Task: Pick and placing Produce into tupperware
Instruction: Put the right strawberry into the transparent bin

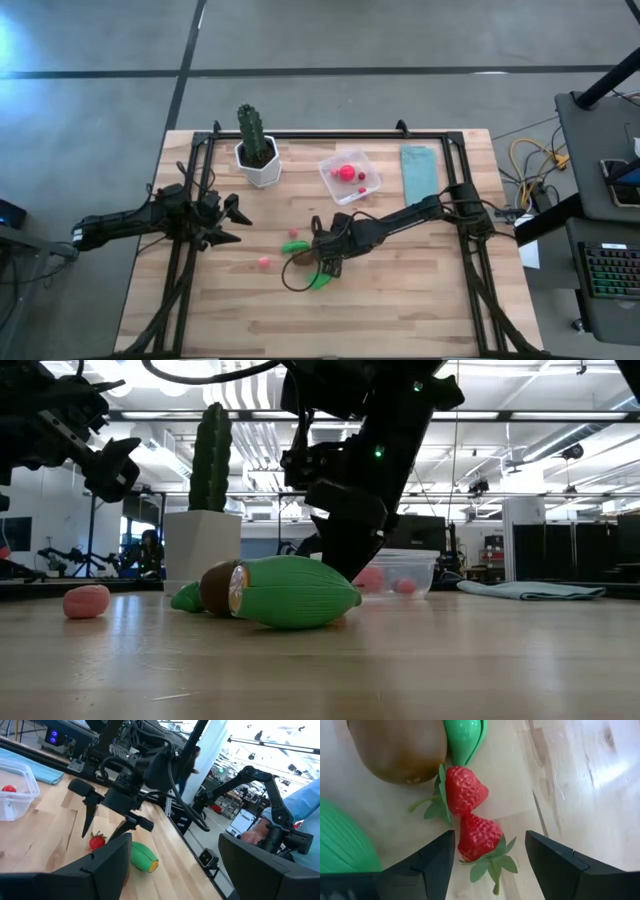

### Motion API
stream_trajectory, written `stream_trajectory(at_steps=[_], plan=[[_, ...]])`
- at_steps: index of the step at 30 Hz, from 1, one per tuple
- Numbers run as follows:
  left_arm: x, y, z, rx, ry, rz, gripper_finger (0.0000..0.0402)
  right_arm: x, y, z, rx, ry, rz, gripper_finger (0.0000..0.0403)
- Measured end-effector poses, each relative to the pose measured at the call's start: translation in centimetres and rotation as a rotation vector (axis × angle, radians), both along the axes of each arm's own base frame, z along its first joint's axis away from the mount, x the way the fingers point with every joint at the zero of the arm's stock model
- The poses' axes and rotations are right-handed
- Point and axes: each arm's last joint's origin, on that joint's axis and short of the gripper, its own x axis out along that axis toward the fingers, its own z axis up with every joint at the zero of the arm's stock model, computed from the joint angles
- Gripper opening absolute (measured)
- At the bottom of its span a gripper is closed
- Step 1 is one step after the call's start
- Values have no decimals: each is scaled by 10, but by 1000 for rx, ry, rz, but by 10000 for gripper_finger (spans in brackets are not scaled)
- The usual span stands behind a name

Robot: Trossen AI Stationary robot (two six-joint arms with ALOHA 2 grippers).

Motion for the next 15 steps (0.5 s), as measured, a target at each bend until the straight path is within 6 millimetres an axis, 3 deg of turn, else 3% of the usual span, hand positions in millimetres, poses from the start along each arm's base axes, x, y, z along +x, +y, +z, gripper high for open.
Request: stream_trajectory(at_steps=[15], plan=[[0, 0, 0, 0, 0, 0, 283, 0, 1, 0, 14, 16, 64, 174]])
